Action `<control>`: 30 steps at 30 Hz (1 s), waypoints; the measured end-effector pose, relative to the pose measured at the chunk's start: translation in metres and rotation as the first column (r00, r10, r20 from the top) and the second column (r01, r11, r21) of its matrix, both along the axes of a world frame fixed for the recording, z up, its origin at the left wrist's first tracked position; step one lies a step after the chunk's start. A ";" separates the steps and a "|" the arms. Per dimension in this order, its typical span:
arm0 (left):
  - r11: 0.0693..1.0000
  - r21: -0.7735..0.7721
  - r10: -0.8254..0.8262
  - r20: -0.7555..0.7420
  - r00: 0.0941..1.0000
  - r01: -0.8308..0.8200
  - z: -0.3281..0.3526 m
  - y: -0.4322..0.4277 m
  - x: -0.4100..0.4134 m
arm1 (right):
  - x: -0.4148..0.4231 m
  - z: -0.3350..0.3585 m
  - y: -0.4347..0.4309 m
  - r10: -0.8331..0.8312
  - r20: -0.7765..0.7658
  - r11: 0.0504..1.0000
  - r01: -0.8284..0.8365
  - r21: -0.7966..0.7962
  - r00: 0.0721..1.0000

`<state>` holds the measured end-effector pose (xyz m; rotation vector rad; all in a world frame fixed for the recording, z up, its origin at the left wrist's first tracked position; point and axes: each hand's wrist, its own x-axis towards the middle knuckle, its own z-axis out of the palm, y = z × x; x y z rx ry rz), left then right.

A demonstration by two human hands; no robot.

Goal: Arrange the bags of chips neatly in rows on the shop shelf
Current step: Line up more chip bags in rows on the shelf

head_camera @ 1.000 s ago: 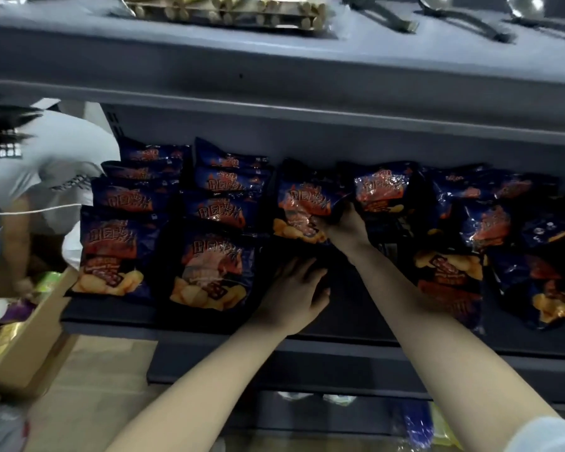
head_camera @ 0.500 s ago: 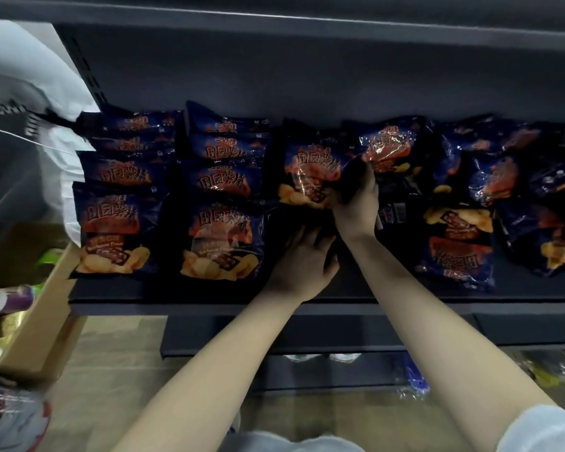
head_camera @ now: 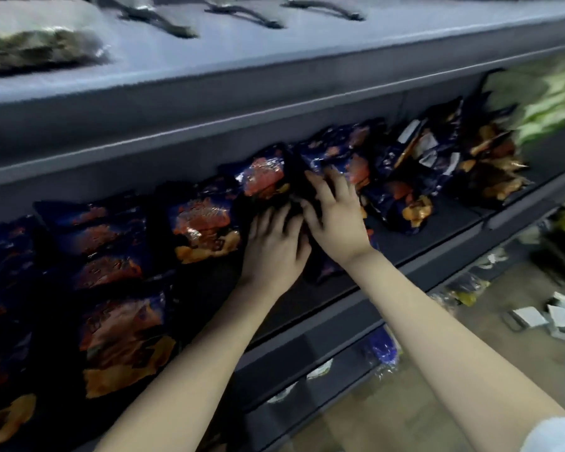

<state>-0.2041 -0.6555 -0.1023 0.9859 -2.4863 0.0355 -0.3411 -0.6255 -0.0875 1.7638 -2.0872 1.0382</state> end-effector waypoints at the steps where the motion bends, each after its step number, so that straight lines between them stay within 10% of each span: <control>1: 1.000 0.000 -0.026 0.005 1.000 0.026 0.002 -0.003 -0.010 | -0.014 -0.001 0.008 -0.051 -0.026 0.998 0.052 0.019 0.998; 10: 0.988 0.145 0.016 0.198 0.980 -0.046 -0.030 -0.008 -0.054 | -0.095 -0.037 0.069 0.051 0.065 0.859 -0.077 0.506 0.997; 30: 0.969 0.062 0.221 0.230 0.948 -0.241 -0.046 0.007 -0.063 | -0.081 -0.082 0.057 0.231 0.429 0.909 -0.351 0.226 0.873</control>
